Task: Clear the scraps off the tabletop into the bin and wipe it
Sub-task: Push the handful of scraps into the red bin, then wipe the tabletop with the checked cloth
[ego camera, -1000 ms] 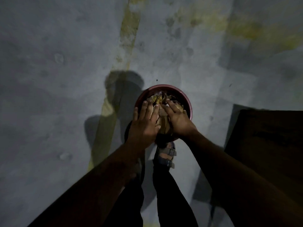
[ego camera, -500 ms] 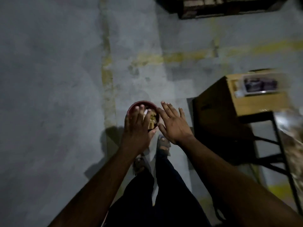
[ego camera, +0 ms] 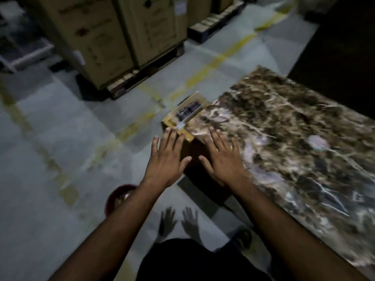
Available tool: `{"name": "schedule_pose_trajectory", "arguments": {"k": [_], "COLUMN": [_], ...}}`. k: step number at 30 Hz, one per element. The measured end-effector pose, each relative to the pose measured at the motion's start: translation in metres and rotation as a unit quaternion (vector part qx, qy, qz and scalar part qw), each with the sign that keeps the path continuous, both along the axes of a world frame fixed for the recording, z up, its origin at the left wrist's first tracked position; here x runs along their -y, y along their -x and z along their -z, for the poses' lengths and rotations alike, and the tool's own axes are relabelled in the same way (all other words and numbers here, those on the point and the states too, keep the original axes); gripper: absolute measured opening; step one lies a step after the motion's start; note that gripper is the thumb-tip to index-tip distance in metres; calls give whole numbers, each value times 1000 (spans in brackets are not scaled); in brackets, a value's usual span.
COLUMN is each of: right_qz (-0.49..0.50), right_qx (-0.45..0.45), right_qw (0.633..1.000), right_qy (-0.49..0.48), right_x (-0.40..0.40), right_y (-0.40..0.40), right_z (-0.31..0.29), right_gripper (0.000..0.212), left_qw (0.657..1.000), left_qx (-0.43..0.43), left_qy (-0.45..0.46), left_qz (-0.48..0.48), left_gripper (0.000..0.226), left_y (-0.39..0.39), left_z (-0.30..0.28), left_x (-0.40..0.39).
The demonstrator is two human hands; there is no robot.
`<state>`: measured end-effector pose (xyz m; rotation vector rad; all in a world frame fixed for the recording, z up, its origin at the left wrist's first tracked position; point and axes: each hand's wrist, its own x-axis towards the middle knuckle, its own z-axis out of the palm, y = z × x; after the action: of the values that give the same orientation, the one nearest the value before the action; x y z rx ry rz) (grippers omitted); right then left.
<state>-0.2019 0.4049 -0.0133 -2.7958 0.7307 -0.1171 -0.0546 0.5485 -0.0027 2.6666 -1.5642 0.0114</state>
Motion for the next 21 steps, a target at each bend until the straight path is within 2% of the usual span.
{"name": "schedule_pose_trajectory", "arguments": {"k": [4,7,12,16,21], "right_qz": [101,182,242,263,279], "right_qx": [2,-21,-96,-139,-149], "right_qw": [995,983,962,945,934], "right_qy": [12,-16,-86,-136,-164], "right_x": [77,129,181,189,173], "right_y": [99,161,246,272,272], "right_z": [5,11,48,73,92], "right_gripper": [70,75,75,81,72], "left_qw": [997,990,970,946,929], "left_qx": [1,0,-80,-49,-46], "left_qy": [-22,-26,-83,-168,-226], "left_qz": [76,140,216,273,288], "left_gripper": [73,71,71,73,71], "left_y": [62,106,167,179,168], "left_z": [3,16,39,66,92], "left_x": [96,161,233,261,273]}}
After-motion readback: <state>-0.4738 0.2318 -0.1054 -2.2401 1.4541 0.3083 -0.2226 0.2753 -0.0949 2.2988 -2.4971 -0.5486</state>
